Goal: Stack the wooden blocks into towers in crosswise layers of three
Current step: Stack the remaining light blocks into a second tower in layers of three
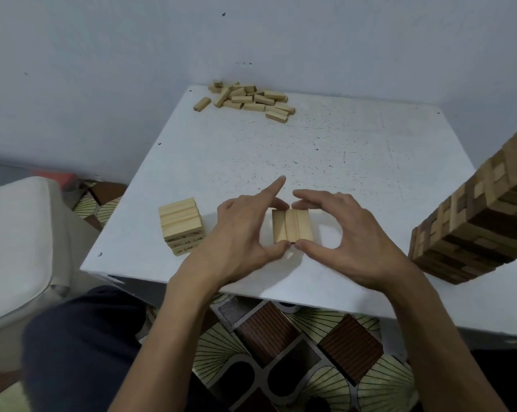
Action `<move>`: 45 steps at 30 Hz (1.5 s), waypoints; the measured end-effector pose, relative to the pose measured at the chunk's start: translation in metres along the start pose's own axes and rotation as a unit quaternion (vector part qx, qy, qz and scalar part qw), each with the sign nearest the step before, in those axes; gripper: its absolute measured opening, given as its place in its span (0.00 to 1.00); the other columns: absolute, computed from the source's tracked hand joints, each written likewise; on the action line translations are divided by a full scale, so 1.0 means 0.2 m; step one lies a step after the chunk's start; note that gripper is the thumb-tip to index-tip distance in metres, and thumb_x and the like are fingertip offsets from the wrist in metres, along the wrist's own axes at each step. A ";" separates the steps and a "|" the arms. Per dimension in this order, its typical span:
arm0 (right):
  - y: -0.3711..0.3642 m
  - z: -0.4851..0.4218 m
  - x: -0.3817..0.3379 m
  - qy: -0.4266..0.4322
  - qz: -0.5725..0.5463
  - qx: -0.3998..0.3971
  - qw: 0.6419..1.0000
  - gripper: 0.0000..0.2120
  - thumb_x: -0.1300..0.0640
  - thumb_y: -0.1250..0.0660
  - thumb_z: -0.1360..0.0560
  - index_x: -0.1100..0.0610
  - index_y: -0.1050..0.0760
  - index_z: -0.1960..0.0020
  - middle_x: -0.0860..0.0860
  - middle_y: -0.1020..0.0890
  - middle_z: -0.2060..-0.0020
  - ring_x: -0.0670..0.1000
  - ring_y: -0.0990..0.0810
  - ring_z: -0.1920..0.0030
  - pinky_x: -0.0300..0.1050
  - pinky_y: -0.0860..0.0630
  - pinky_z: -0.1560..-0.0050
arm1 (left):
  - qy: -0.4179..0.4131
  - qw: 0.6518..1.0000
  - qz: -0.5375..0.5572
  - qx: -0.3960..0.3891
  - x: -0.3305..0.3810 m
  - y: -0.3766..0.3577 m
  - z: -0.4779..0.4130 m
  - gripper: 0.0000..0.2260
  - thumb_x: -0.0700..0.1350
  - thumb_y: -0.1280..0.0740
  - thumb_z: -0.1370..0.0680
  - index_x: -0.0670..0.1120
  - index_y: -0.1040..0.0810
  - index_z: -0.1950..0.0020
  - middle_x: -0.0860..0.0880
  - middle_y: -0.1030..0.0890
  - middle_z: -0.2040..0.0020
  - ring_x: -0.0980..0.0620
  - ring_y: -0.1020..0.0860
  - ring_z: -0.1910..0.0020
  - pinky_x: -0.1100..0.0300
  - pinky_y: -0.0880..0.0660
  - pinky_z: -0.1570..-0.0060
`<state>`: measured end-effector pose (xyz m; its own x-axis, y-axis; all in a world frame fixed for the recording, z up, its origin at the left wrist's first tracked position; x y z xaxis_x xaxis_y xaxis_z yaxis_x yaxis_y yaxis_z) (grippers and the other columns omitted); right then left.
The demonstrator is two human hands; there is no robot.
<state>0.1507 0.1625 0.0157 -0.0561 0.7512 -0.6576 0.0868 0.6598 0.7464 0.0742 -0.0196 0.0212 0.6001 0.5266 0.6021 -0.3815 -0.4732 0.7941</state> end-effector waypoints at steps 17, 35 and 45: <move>-0.25 -0.42 -0.44 0.118 -0.021 -0.097 0.988 0.34 0.47 0.26 0.27 0.38 0.39 0.26 0.33 0.25 0.38 0.42 0.32 0.34 0.40 0.35 0.36 | 0.085 0.990 0.034 0.103 -0.35 0.44 0.31 0.44 0.65 0.35 0.33 0.58 0.48 0.20 0.67 0.25 0.38 0.58 0.33 0.30 0.48 0.38 0.28; -0.36 -0.50 -0.45 0.108 -0.017 -0.125 0.986 0.35 0.48 0.26 0.27 0.40 0.39 0.26 0.36 0.24 0.36 0.45 0.31 0.33 0.48 0.32 0.34 | 0.103 0.987 0.053 0.108 -0.49 0.42 0.33 0.44 0.63 0.34 0.32 0.57 0.46 0.20 0.66 0.25 0.37 0.55 0.32 0.29 0.43 0.39 0.28; -0.37 -0.50 -0.43 0.111 -0.014 -0.127 0.986 0.34 0.48 0.26 0.27 0.39 0.38 0.26 0.35 0.25 0.36 0.44 0.32 0.33 0.45 0.34 0.35 | 0.104 0.987 0.052 0.107 -0.51 0.42 0.33 0.43 0.64 0.34 0.32 0.58 0.46 0.20 0.68 0.26 0.38 0.56 0.32 0.29 0.44 0.39 0.28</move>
<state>0.0492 0.0497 0.0269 -0.2730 0.6994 -0.6605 -0.1678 0.6414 0.7486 0.0287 -0.1595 0.0206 0.3996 0.5897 0.7018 -0.2633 -0.6595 0.7041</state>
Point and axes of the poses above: each hand's wrist, its own z-axis away from the middle knuckle, its own y-axis out of the back of the hand, x = y × z, the point moved 2 cm from there along -z, towards the middle knuckle
